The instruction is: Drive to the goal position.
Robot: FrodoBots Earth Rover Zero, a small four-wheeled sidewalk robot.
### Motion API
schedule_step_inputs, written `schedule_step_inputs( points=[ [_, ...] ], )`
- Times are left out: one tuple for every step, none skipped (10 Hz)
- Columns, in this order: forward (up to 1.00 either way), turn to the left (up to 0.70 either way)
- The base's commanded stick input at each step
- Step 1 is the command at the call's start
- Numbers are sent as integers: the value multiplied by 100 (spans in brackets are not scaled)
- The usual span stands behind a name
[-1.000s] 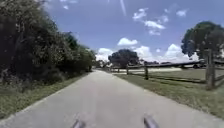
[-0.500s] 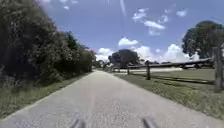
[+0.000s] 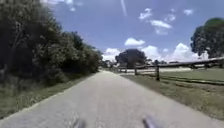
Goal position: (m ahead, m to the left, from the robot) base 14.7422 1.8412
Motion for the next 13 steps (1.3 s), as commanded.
schedule_step_inputs(
  points=[
    [50,0],
    [50,0],
    [50,0],
    [50,0],
    [50,0],
    [50,0],
    [50,0],
    [50,0],
    [50,0],
    [50,0],
    [50,0],
    [50,0],
    [50,0]
  ],
)
